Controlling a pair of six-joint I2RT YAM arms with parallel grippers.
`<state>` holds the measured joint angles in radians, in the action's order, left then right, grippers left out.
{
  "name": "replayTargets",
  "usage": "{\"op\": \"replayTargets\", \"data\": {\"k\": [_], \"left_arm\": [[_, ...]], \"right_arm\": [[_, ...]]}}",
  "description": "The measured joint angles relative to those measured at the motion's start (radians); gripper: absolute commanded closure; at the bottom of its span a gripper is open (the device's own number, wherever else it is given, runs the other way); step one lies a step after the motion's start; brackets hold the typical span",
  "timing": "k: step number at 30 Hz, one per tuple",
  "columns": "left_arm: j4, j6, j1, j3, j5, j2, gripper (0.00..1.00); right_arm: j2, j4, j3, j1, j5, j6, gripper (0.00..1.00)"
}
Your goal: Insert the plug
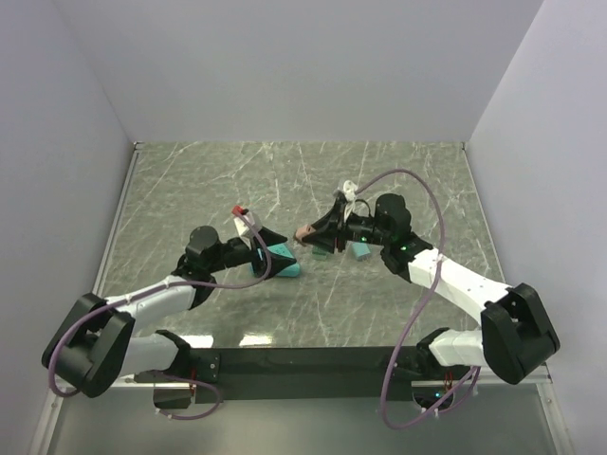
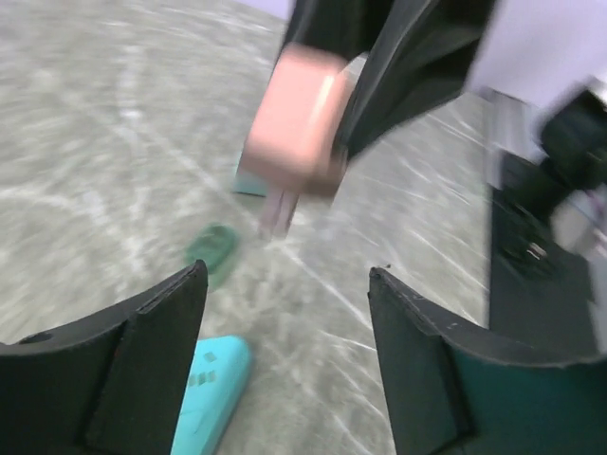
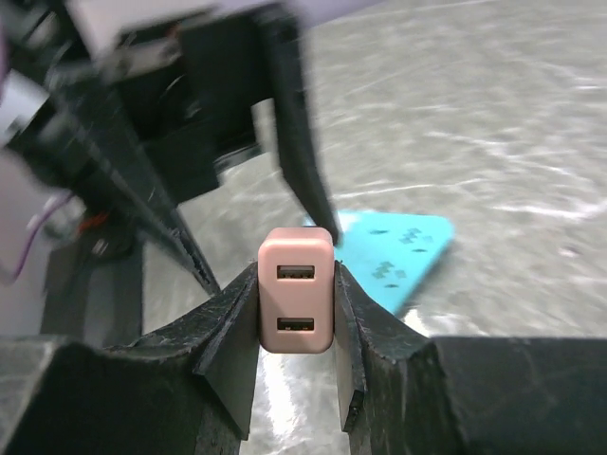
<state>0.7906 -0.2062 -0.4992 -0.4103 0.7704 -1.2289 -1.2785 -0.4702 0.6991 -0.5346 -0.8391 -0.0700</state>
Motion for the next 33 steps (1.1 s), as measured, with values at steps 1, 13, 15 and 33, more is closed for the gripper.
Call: {"op": "replayTargets", "data": {"k": [1,13,15,33], "left_arm": [[0.012,-0.006,0.0,0.02,-0.048,0.018,0.24],[-0.13,-0.211,-0.003,0.129,-0.766,0.209,0.23],[-0.155,-0.25,-0.004,0.146,-0.833,0.219,0.26],[-0.191,-0.406,-0.013,0.214,-0.88,0.127,0.44]], "right_arm": [[0.008,0.009,0.008,0.003,0.026,-0.01,1.0],[-0.044,0.221,0.201,-0.028,0.357,-0.082,1.0],[-0.094,0.252,0.214,-0.052,0.402,-0.098,1.0],[-0.319,0.424,0.299,-0.203,0.615,-0.202,1.0]]}}
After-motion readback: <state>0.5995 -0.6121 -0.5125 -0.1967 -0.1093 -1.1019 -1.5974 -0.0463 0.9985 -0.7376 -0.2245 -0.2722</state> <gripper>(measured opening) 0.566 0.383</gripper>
